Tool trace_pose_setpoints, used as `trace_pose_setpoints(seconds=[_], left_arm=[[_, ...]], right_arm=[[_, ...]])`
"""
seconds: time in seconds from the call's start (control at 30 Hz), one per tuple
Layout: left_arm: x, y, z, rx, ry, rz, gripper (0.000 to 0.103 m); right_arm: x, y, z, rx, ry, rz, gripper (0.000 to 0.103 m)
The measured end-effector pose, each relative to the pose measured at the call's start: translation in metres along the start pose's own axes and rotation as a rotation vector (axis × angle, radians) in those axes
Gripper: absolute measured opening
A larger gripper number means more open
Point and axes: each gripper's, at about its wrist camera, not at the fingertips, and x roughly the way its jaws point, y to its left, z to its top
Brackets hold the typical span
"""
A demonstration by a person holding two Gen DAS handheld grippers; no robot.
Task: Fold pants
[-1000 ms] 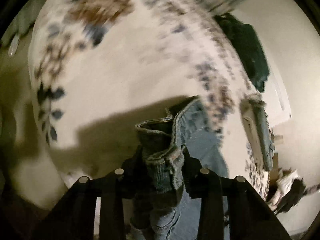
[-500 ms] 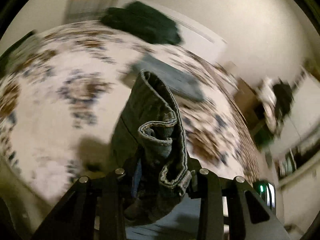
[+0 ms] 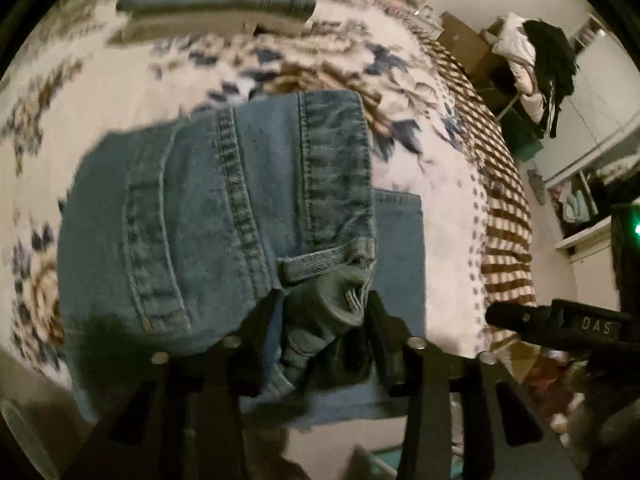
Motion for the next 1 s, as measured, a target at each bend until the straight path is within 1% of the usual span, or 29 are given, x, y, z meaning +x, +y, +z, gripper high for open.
trace_pose_setpoints(seconds=[0.03,0.07,0.1,0.13,0.17,0.23,0.3,0.33,0.4,0.43,0.5,0.57,0.6,0.63,0.7,0.73,0.77,0.8,0.87,0.9,0.93,1.0], left_arm=[[-0.007,0.001,0.002,-0.025,0.006,-0.024,0.058],[-0.011,0.002,0.0,-0.028,0.004,-0.018,0.082],[-0.017,0.002,0.0,-0.028,0.007,-0.008,0.09],[-0.025,0.003,0.001,-0.031,0.014,-0.008,0.095],[-0.034,0.007,0.004,-0.042,0.013,-0.01,0.095],[-0.044,0.018,0.006,-0.058,-0.002,0.019,0.095],[-0.049,0.035,0.012,-0.083,-0.013,0.069,0.095],[-0.051,0.045,0.015,-0.099,-0.022,0.096,0.095],[-0.049,0.067,0.02,-0.127,-0.036,0.153,0.095],[-0.047,0.082,0.023,-0.152,-0.031,0.198,0.095],[-0.044,0.102,0.027,-0.179,-0.028,0.242,0.095],[-0.041,0.125,0.033,-0.209,-0.029,0.289,0.095],[-0.041,0.131,0.035,-0.215,-0.03,0.301,0.095],[-0.043,0.14,0.038,-0.227,-0.034,0.319,0.095],[-0.047,0.149,0.043,-0.241,-0.043,0.325,0.095],[-0.05,0.154,0.045,-0.249,-0.048,0.332,0.095],[-0.051,0.156,0.047,-0.254,-0.052,0.332,0.095],[-0.054,0.158,0.049,-0.259,-0.056,0.331,0.095],[-0.058,0.159,0.052,-0.268,-0.06,0.328,0.095],[-0.061,0.16,0.053,-0.27,-0.064,0.324,0.095],[-0.065,0.159,0.054,-0.265,-0.073,0.328,0.095],[-0.071,0.157,0.056,-0.254,-0.084,0.328,0.095]], right_arm=[[0.001,-0.001,0.003,-0.002,0.003,0.058,0.092],[0.001,0.001,0.006,-0.004,0.008,0.102,0.092],[0.001,0.004,0.008,0.003,0.034,0.094,0.092],[0.002,0.008,0.012,0.001,0.04,0.166,0.092],[0.003,0.013,0.015,-0.002,0.046,0.217,0.092],[0.007,0.028,0.023,-0.02,0.064,0.32,0.092],[0.015,0.05,0.032,-0.057,0.092,0.375,0.092],[0.02,0.065,0.036,-0.083,0.101,0.39,0.092],[0.035,0.09,0.045,-0.135,0.114,0.392,0.092],[0.045,0.103,0.049,-0.159,0.131,0.395,0.092],[0.063,0.122,0.058,-0.185,0.165,0.404,0.092],[0.09,0.139,0.063,-0.2,0.219,0.393,0.092],[0.102,0.147,0.064,-0.204,0.236,0.375,0.092],[0.113,0.154,0.063,-0.215,0.246,0.336,0.092],[0.12,0.164,0.059,-0.224,0.214,0.289,0.092],[0.119,0.17,0.056,-0.236,0.19,0.264,0.076],[0.114,0.175,0.052,-0.256,0.165,0.253,0.039],[0.11,0.18,0.049,-0.272,0.154,0.233,0.039],[0.099,0.186,0.04,-0.28,0.106,0.192,0.022],[0.094,0.189,0.036,-0.284,0.092,0.182,0.021],[0.087,0.19,0.033,-0.262,0.097,0.192,0.019],[0.068,0.188,0.033,-0.232,0.07,0.207,0.017]])
